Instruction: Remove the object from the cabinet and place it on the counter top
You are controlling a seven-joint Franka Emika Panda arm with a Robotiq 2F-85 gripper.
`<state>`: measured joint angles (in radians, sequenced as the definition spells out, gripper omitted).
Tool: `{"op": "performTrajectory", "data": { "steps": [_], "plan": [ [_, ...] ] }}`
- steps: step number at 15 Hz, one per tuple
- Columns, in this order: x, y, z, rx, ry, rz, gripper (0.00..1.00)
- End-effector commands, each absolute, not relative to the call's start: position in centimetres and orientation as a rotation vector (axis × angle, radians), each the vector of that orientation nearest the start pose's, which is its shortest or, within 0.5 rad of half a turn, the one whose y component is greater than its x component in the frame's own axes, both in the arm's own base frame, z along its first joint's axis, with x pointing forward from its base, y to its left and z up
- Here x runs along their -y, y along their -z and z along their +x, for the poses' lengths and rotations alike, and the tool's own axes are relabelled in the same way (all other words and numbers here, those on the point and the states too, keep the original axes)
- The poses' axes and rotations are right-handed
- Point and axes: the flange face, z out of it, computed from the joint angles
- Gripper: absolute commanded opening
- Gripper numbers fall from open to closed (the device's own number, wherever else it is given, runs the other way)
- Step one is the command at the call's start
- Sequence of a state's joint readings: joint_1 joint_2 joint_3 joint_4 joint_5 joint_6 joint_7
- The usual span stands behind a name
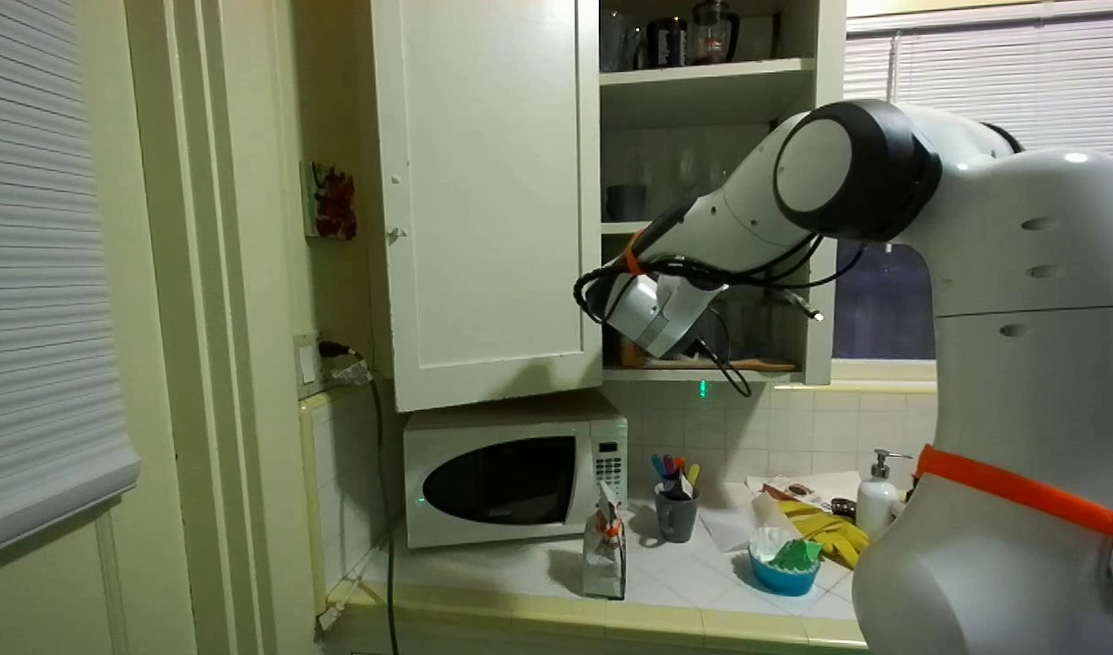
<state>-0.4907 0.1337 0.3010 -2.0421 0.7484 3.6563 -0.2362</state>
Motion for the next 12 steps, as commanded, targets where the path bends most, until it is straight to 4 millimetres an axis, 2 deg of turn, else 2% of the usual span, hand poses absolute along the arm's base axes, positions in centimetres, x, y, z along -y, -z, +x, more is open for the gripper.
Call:
{"op": "performTrajectory", "data": {
  "steps": [1,5,8,9,12],
  "plan": [
    [19.5,-57.4,53.8,-1.12,2.024,-2.151,0.04],
    [19.5,-61.6,51.2,-0.987,2.083,-2.22,0.04],
    [19.6,-65.3,48.6,-0.866,1.964,-2.341,0.04],
    [20.0,-65.7,47.5,-0.834,1.899,-2.392,0.04],
    [21.1,-64.6,43.5,-0.755,1.654,-2.532,0.04]
  ]
}}
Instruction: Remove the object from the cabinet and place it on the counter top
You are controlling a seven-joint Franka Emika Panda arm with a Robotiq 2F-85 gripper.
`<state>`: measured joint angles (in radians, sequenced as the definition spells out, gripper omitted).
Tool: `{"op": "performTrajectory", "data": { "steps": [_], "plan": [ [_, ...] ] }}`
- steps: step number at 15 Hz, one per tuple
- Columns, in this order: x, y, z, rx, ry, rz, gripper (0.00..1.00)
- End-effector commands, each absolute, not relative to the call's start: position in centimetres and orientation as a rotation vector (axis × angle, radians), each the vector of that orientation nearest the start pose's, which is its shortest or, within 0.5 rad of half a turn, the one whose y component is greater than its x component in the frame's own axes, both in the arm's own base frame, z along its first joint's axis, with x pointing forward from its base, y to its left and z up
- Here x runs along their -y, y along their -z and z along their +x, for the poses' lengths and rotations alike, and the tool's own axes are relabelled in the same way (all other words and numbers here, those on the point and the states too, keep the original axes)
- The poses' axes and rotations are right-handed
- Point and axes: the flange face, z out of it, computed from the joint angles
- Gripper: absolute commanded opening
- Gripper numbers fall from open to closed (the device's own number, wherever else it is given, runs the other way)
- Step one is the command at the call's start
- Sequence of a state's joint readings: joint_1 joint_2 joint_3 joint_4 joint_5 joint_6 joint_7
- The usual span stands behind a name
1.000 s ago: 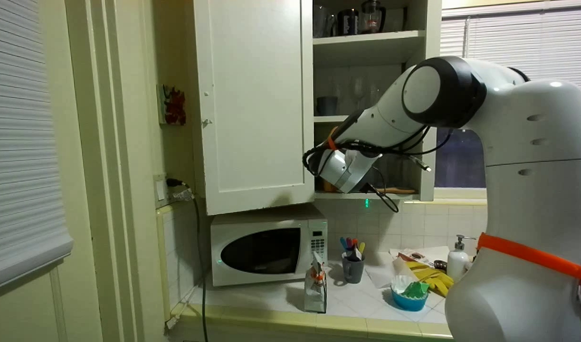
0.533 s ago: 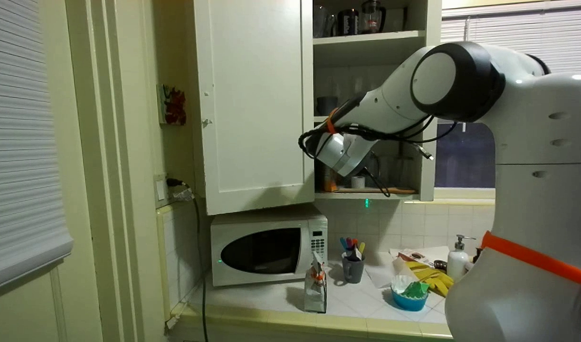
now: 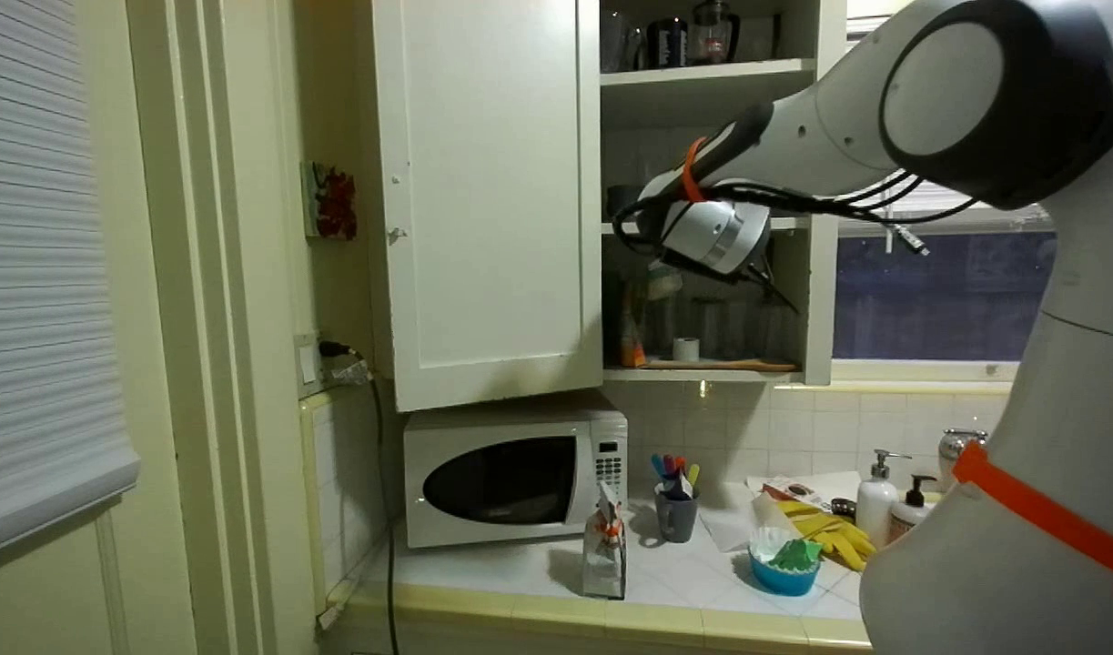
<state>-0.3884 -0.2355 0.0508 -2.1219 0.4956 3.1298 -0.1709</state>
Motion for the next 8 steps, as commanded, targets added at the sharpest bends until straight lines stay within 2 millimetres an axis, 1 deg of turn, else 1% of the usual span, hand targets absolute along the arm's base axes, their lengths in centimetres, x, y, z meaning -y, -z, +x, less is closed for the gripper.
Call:
{"op": "performTrajectory", "data": {
  "steps": [1,3,4,6,8],
  "plan": [
    [21.6,-63.7,42.3,-0.734,1.576,-2.582,0.04],
    [23.3,-62.3,39.2,-0.733,1.394,-2.683,0.04],
    [24.1,-62.3,37.7,-0.727,1.308,-2.738,0.04],
    [25.2,-61.5,35.3,-0.709,1.163,-2.831,0.04],
    [25.8,-61.1,33.2,-0.7,1.039,-2.895,0.04]
  ]
}}
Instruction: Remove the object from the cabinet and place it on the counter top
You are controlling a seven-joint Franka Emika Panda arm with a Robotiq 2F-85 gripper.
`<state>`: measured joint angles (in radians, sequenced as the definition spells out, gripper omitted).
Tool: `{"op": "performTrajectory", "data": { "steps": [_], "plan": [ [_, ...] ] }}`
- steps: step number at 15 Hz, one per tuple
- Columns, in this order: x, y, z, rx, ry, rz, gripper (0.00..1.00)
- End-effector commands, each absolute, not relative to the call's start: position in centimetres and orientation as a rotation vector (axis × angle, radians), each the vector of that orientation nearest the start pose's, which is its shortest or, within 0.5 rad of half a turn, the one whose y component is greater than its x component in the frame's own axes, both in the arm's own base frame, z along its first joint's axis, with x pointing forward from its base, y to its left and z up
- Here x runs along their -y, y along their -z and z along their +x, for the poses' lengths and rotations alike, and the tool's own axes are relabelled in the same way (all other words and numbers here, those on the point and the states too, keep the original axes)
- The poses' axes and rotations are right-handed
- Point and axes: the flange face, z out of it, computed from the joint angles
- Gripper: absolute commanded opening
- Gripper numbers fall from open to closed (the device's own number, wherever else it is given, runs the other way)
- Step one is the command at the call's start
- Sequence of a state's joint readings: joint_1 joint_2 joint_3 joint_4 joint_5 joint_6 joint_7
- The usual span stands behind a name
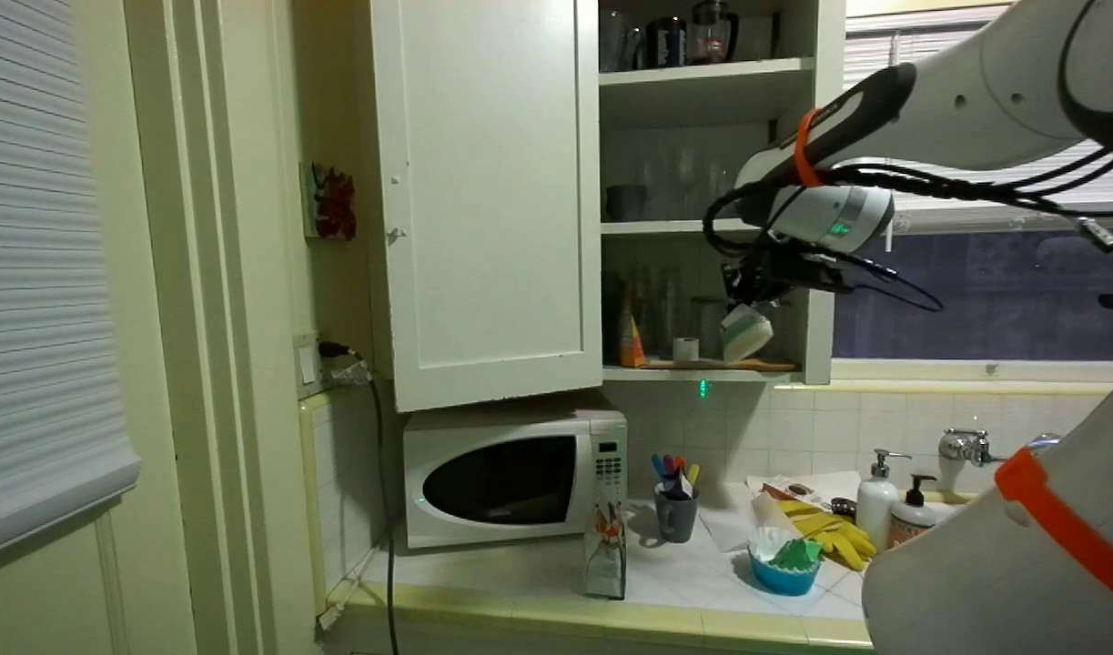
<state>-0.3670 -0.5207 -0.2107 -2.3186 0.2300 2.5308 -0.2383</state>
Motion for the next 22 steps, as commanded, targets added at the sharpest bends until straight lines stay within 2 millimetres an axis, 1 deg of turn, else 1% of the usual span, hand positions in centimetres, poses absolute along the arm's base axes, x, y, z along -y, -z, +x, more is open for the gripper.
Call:
{"op": "performTrajectory", "data": {
  "steps": [1,3,4,5,7,10,11,12,15,16,19,21,22],
  "plan": [
    [25.8,-60.9,32.4,-0.692,0.985,-2.92,0.04],
    [25.6,-60.5,31.2,-0.685,0.904,-2.952,0.04],
    [25.4,-60.4,31.2,-0.698,0.88,-2.945,0.04],
    [26.2,-60.7,32.3,-0.68,0.925,-2.937,0.15],
    [25.9,-60.5,31.9,-0.685,0.904,-2.941,0.15],
    [25.8,-60.4,31.8,-0.685,0.9,-2.942,0.15],
    [25.8,-60.4,31.8,-0.685,0.9,-2.942,0.04],
    [25.3,-59.8,31.7,-0.644,0.9,-2.976,0.04],
    [24.4,-56.6,30.0,-0.515,0.811,-3.074,0.04],
    [24.1,-55.4,29.5,-0.482,0.814,-3.101,0.04],
    [23.2,-51.9,27.7,-0.375,0.725,-3.156,0.04],
    [22.7,-49.6,26.6,-0.359,0.778,-3.164,0.04],
    [22.8,-48.7,26.4,-0.38,0.827,-3.173,0.04]
  ]
}}
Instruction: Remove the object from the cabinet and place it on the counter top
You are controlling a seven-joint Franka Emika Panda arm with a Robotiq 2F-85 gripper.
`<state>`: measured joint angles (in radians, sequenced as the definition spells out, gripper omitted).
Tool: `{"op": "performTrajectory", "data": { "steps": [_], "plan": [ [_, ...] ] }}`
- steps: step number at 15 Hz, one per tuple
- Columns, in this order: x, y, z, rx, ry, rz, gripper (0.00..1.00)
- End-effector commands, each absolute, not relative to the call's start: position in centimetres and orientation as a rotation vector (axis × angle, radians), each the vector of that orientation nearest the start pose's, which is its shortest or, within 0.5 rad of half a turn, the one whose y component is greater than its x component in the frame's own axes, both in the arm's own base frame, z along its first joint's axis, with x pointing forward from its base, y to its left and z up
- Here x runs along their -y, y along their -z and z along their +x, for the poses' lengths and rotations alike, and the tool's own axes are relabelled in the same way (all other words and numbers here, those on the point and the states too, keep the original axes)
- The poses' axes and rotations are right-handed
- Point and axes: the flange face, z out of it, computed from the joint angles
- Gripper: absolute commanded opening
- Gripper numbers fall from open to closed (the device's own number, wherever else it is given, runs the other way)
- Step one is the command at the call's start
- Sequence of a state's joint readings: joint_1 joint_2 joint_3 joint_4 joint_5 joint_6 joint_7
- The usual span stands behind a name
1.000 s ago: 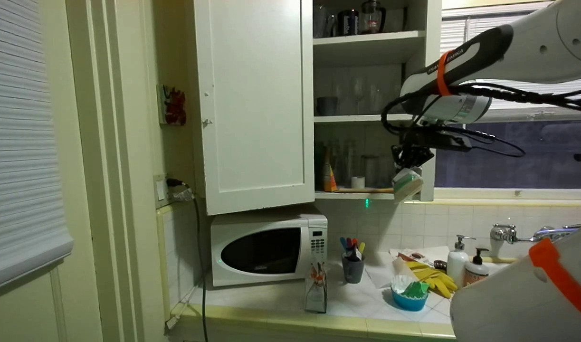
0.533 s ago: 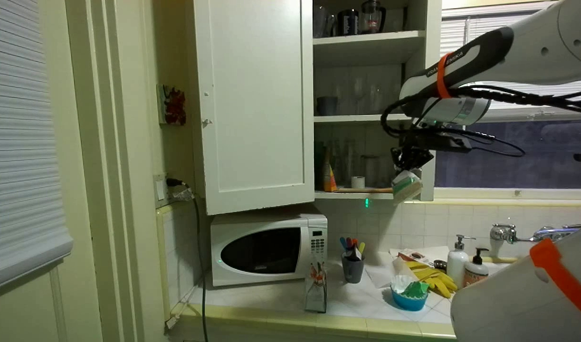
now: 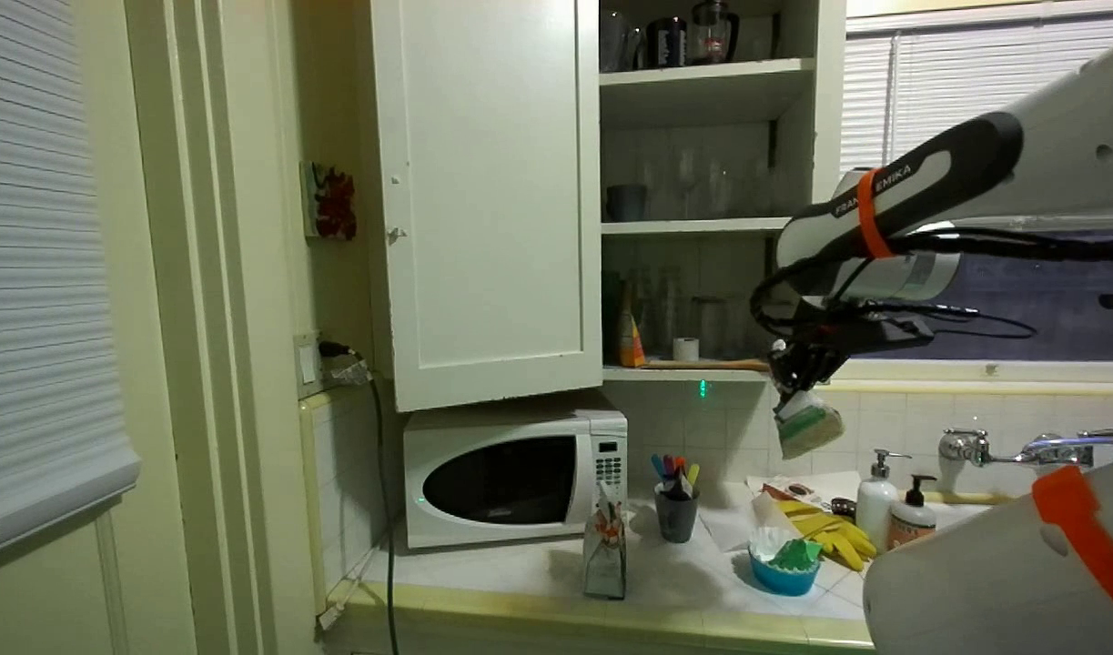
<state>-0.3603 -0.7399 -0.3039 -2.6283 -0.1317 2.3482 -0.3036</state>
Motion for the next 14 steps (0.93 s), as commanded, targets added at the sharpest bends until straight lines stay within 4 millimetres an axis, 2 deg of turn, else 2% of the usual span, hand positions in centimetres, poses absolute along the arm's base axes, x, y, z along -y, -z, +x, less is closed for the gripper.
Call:
{"op": "performTrajectory", "data": {
  "steps": [1,2,3,4,8,10,11,14],
  "plan": [
    [22.7,-47.4,26.4,-0.405,0.871,-3.165,0.04],
    [22.7,-46.3,26.4,-0.41,0.925,-3.172,0.04],
    [24.6,-47.6,28.2,-0.414,0.96,-3.186,0.04],
    [24.4,-46.7,28.5,-0.398,1.008,-3.196,0.04],
    [23.0,-46.0,31.5,-0.26,1.154,-3.184,0.04],
    [21.9,-45.1,32.5,-0.183,1.083,-3.194,0.04],
    [22.6,-46.0,31.7,-0.26,1.112,-3.184,0.15],
    [21.7,-45.0,32.8,-0.208,1.066,-3.191,0.15]
  ]
}}
